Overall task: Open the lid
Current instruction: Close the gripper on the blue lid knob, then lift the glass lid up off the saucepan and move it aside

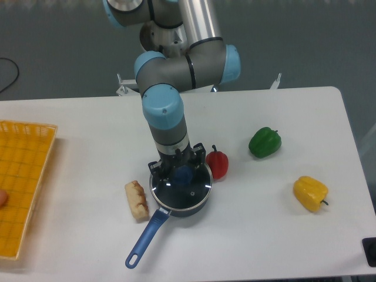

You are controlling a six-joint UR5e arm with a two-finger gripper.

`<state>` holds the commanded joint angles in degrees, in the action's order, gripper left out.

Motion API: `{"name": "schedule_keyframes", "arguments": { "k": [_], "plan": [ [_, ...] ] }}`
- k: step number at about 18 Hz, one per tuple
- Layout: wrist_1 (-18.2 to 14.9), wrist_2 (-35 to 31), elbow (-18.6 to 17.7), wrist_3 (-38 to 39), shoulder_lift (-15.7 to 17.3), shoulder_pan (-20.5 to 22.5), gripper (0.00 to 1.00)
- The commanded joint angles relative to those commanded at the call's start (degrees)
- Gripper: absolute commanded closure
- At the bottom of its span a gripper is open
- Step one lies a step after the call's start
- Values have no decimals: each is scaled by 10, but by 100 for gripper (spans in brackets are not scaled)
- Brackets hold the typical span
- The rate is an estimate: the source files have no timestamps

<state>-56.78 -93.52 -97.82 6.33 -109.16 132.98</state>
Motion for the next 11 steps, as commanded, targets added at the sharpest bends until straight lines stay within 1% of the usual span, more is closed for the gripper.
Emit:
{"name": "schedule_keyframes", "arguments": {
  "k": [5, 9, 11],
  "plan": [
    [-3, 1, 4, -4, 3, 1, 42],
    [-8, 2, 5, -58, 7, 1, 42],
    [-18, 2, 7, -93, 26, 3, 42]
  ]
}}
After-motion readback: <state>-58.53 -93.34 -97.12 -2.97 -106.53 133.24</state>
